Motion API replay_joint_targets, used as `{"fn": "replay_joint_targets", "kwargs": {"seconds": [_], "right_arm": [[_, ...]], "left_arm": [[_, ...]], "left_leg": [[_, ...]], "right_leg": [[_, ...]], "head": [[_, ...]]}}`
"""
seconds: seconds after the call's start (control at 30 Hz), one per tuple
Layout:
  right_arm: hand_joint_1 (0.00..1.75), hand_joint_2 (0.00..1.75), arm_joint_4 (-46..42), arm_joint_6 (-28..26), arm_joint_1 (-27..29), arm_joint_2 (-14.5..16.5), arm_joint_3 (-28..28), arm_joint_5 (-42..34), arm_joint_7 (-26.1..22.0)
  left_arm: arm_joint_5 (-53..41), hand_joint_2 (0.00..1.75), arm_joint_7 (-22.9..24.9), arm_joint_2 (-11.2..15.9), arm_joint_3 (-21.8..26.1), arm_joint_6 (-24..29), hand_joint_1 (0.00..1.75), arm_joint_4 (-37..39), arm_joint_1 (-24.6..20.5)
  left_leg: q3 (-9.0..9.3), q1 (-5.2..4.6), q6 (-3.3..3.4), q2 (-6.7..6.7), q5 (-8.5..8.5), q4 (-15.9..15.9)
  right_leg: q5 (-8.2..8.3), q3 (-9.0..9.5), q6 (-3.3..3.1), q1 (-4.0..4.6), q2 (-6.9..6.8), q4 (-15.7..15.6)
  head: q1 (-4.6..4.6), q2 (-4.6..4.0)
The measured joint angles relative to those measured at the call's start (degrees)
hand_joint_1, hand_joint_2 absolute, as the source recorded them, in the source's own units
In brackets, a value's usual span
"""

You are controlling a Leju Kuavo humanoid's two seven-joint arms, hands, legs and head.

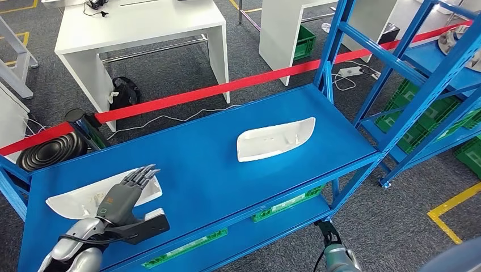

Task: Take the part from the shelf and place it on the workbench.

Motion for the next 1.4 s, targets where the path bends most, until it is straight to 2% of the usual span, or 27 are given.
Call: {"fn": "replay_joint_targets", "kwargs": {"seconds": [0.3,0.33,0.43,0.47,0.6,0.77,0.9,1.4], "right_arm": [[0.0,0.0,0.0,0.32,0.0,0.08,0.0,0.28,-0.39],[0.0,0.0,0.0,0.38,0.0,0.09,0.0,0.34,-0.5],[0.0,0.0,0.0,0.51,-0.01,0.12,0.0,0.56,-0.72],[0.0,0.0,0.0,0.52,-0.02,0.13,0.0,0.6,-0.77],[0.0,0.0,0.0,0.52,-0.01,0.19,-0.01,0.62,-0.9],[0.0,0.0,0.0,0.52,-0.02,0.21,-0.03,0.62,-0.91],[0.0,0.0,0.0,0.52,-0.02,0.23,-0.11,0.62,-0.92],[0.0,0.0,0.0,0.55,-0.02,0.26,-0.23,0.71,-1.01]], "left_arm": [[-1.51,1.75,1.57,-0.03,-0.02,0.11,0.04,1.49,0.05],[-1.99,1.75,2.06,-0.04,-0.02,0.11,0.17,1.72,0.02],[-3.66,1.75,4.18,-0.1,-0.05,0.21,0.97,2.77,-0.14],[-4.26,1.75,5.22,-0.11,-0.05,0.35,1.13,3.33,-0.26],[-6.34,1.75,9.33,-0.19,-0.06,1.48,1.13,6.48,-1.1],[-6.91,1.75,10.04,-0.22,-0.06,1.93,1.13,9.05,-1.6],[-6.92,1.75,10.15,-0.25,-0.06,2.21,1.71,10.03,-1.92],[-6.9,1.75,11.59,-0.35,0.2,2.07,1.75,13.9,-3.54]], "left_leg": [[0.0,0.0,0.0,0.0,0.0,0.0],[0.0,0.0,0.0,0.0,0.0,0.0],[0.0,0.0,0.0,0.0,0.0,0.0],[0.0,0.0,0.0,0.0,0.0,0.0],[0.01,0.0,0.0,0.0,0.0,0.0],[0.01,0.0,0.0,0.0,0.0,0.0],[0.01,-0.01,0.0,0.0,0.0,0.0],[0.23,0.0,0.03,0.0,-0.02,0.0]], "right_leg": [[0.0,0.0,0.0,0.0,0.0,0.0],[0.0,0.0,0.0,0.0,0.0,0.0],[0.0,0.0,0.0,0.0,0.0,0.0],[0.0,0.0,0.0,0.0,0.0,0.0],[0.0,0.01,0.0,0.0,0.0,0.0],[0.0,0.01,0.0,0.0,0.0,0.0],[0.0,0.01,0.01,0.0,0.01,0.0],[-0.01,0.26,0.03,0.01,-0.01,-0.01]], "head": [[-0.02,0.0],[-0.01,0.0],[0.0,0.0],[-0.01,0.0],[-0.01,0.0],[0.0,0.0],[0.01,0.0],[-0.01,0.0]]}}
